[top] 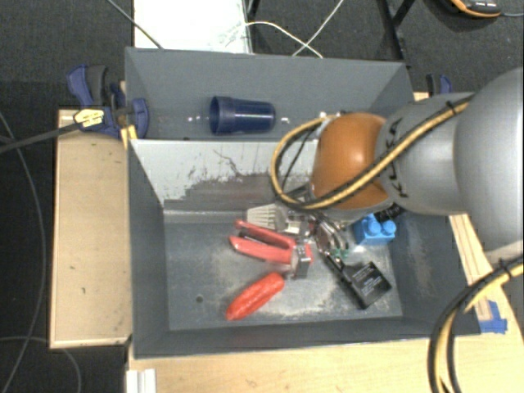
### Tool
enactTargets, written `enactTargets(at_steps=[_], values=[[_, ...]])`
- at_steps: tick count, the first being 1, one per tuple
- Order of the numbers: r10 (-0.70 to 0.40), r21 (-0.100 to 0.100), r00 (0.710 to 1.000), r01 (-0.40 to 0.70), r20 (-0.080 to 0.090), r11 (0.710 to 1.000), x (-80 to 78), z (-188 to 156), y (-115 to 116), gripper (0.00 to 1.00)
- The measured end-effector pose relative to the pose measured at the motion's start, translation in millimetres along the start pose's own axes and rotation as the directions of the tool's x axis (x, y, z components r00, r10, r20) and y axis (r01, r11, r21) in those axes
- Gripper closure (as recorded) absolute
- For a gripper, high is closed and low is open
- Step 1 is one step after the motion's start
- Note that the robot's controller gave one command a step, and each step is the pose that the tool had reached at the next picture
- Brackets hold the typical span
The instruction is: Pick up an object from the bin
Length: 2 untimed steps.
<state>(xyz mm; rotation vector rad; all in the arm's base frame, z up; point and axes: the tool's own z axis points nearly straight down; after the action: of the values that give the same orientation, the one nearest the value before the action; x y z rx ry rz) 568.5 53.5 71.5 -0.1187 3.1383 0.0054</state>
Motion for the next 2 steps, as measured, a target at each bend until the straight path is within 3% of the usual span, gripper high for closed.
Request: enactTargets(at_steps=[1, 2], values=[[0.107, 0.001, 0.994, -0.107, 0.018, 0.994, -0.5, -66, 5, 0.00], [-0.096, 0.000, 0.995, 0.096, -0.005, 0.995, 5.9, -28, 12, 0.00]])
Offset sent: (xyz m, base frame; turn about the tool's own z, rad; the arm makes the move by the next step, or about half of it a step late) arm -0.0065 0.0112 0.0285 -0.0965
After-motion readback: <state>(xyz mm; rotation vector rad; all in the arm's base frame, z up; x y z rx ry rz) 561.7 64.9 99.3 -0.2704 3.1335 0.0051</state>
